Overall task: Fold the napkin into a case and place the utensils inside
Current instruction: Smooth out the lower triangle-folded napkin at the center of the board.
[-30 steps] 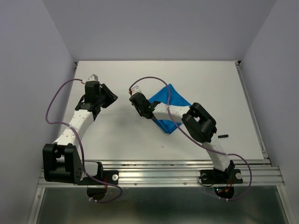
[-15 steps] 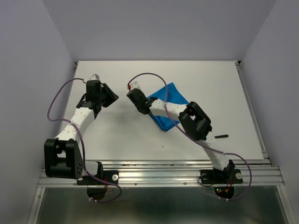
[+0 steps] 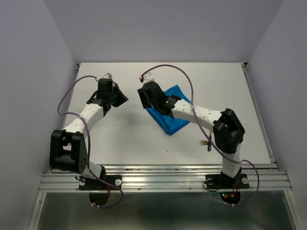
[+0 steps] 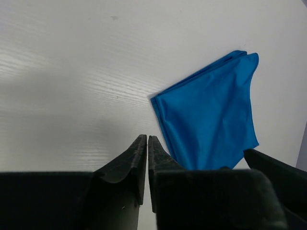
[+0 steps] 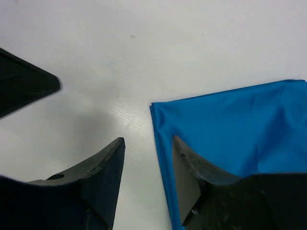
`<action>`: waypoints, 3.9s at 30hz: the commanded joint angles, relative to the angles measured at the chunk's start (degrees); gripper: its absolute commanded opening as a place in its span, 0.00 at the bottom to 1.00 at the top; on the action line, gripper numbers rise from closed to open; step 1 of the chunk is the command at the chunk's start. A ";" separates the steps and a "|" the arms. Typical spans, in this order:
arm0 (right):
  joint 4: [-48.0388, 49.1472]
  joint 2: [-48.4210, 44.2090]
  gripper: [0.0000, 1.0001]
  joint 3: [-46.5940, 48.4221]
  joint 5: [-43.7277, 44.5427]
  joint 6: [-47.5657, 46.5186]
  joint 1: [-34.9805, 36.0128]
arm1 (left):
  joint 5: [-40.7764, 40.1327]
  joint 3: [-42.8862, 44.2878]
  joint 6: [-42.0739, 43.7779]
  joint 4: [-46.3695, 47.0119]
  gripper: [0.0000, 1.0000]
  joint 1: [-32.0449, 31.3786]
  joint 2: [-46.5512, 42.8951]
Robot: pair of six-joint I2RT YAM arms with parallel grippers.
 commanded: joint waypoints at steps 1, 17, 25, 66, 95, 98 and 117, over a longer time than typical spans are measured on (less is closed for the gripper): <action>4.38 -8.45 0.48 -8.60 -5.91 6.71 -4.28 | -0.53 5.60 0.26 2.49 0.15 -4.86 2.84; 8.85 -15.84 0.01 -33.48 -21.66 17.35 -8.51 | 1.84 12.90 0.78 5.83 0.00 -12.96 22.79; 10.97 -14.44 0.01 -37.44 -25.79 18.06 -8.51 | 1.05 10.53 1.22 5.92 0.00 -12.96 26.66; 9.65 -27.52 0.01 -45.45 -17.01 19.90 -7.99 | -1.76 10.43 2.10 2.76 0.00 -16.83 22.80; 9.48 -26.03 0.01 -43.61 -17.54 19.82 -6.32 | -8.17 15.79 5.26 -2.33 0.00 -16.12 25.87; 6.84 -28.84 0.01 -41.41 -14.03 18.85 -6.32 | -9.23 17.82 6.67 -3.39 0.00 -16.12 23.69; 2.10 -7.62 0.01 -10.87 -19.89 16.22 -20.55 | -6.42 19.58 4.39 -1.47 0.00 -16.30 24.99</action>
